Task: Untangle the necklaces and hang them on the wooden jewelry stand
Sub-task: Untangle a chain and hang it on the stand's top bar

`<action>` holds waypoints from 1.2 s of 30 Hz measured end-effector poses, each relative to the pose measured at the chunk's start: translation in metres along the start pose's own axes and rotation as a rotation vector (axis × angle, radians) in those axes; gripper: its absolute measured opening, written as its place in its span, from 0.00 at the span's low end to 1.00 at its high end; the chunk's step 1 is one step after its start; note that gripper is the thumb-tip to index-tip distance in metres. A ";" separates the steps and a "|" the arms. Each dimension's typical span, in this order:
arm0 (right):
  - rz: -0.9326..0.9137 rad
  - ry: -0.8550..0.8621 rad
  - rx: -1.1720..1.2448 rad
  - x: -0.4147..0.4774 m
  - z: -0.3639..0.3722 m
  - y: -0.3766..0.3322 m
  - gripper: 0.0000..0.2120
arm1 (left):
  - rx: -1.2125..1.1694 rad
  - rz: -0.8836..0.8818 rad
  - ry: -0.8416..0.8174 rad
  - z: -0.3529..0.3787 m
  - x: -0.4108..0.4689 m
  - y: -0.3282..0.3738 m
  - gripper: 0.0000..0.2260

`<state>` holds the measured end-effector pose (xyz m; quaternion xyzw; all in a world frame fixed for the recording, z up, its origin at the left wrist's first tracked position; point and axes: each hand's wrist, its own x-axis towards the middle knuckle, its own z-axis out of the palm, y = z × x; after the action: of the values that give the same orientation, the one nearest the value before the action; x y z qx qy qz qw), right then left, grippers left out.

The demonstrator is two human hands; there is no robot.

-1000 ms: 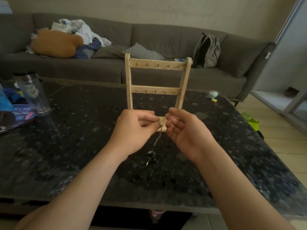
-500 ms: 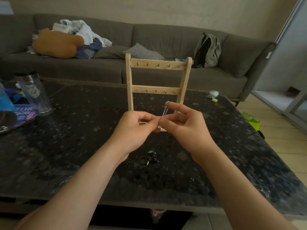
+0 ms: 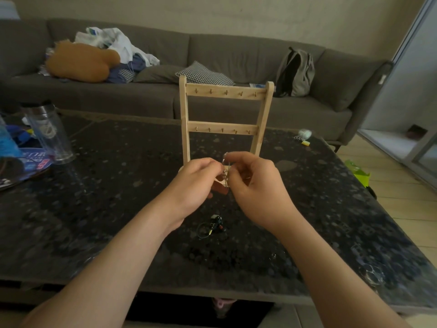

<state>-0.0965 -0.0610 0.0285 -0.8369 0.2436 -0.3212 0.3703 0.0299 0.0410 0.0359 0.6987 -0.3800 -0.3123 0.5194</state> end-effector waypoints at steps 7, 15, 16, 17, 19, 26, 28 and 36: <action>0.033 -0.030 0.106 -0.001 -0.001 -0.002 0.13 | 0.167 0.099 0.027 0.001 0.003 -0.003 0.19; 0.447 -0.058 0.898 0.009 -0.005 0.002 0.06 | 0.105 0.121 -0.083 -0.002 0.001 -0.004 0.12; 0.457 -0.069 0.961 0.009 -0.005 0.000 0.04 | 0.069 0.103 -0.076 -0.001 0.000 -0.005 0.12; 0.464 -0.079 1.018 0.009 -0.006 -0.001 0.03 | 0.025 0.087 -0.060 0.000 0.001 -0.005 0.13; 0.478 -0.088 1.083 0.009 -0.007 -0.001 0.02 | -0.092 0.053 -0.025 0.001 0.003 -0.005 0.13; 0.493 -0.121 1.212 0.005 -0.012 -0.002 0.10 | -0.359 -0.072 0.018 -0.001 0.007 -0.004 0.12; 0.462 -0.096 1.198 0.006 -0.012 -0.002 0.13 | -0.389 -0.098 0.049 -0.002 0.008 -0.004 0.11; 0.460 0.081 0.617 0.004 -0.013 0.002 0.06 | -0.330 -0.122 0.141 -0.010 0.008 -0.005 0.08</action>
<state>-0.1034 -0.0709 0.0354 -0.5964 0.3314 -0.3205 0.6571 0.0434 0.0402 0.0337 0.6461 -0.2432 -0.3516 0.6323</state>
